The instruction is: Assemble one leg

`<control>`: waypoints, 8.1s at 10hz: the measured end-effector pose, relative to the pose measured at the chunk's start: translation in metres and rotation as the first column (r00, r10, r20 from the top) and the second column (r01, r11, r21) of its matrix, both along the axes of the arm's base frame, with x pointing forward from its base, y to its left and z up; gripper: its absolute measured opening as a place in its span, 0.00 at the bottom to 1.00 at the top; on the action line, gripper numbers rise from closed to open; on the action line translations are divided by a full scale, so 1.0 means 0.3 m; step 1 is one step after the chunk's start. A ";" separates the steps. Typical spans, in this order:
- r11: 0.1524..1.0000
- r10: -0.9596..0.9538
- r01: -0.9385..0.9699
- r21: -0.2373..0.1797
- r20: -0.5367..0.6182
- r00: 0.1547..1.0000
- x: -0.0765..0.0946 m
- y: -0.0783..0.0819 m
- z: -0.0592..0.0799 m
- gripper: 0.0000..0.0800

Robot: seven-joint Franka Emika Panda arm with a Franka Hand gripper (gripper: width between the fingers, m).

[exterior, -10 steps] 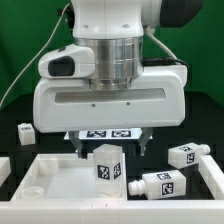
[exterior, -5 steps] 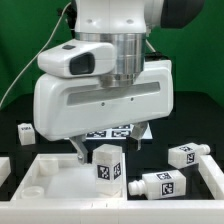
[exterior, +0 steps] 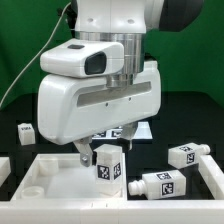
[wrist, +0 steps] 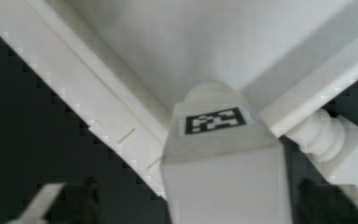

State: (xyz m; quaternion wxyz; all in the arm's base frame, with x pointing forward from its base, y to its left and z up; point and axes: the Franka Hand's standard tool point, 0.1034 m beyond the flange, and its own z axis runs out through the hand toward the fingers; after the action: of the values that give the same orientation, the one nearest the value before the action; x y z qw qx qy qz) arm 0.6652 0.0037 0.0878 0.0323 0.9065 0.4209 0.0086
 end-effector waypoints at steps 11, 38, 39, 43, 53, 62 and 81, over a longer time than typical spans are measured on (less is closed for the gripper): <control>0.805 -0.592 0.590 0.061 0.030 0.806 0.001 0.005 -0.004 0.36; 0.996 0.081 -0.080 -0.031 0.057 0.995 -0.041 0.004 -0.016 0.70; 0.997 0.076 -0.075 -0.030 0.058 0.995 -0.041 0.004 -0.016 0.45; 0.998 -0.060 0.061 -0.013 0.065 0.996 -0.043 0.007 -0.017 0.36; 0.300 -0.953 0.945 0.127 -0.012 0.304 -0.040 0.021 -0.020 0.36; 0.817 -0.575 0.573 0.063 0.014 0.818 -0.057 0.022 -0.025 0.81; 0.845 -0.534 0.534 0.017 -0.001 0.845 -0.049 0.016 -0.036 0.36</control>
Offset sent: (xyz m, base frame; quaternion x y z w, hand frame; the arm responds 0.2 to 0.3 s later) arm 0.0000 0.0000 0.0000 0.0000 0.0000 0.0000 1.0000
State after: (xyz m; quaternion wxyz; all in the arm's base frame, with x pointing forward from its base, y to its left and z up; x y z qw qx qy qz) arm 0.6504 0.0084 0.0771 0.0268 0.9880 0.1519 0.0043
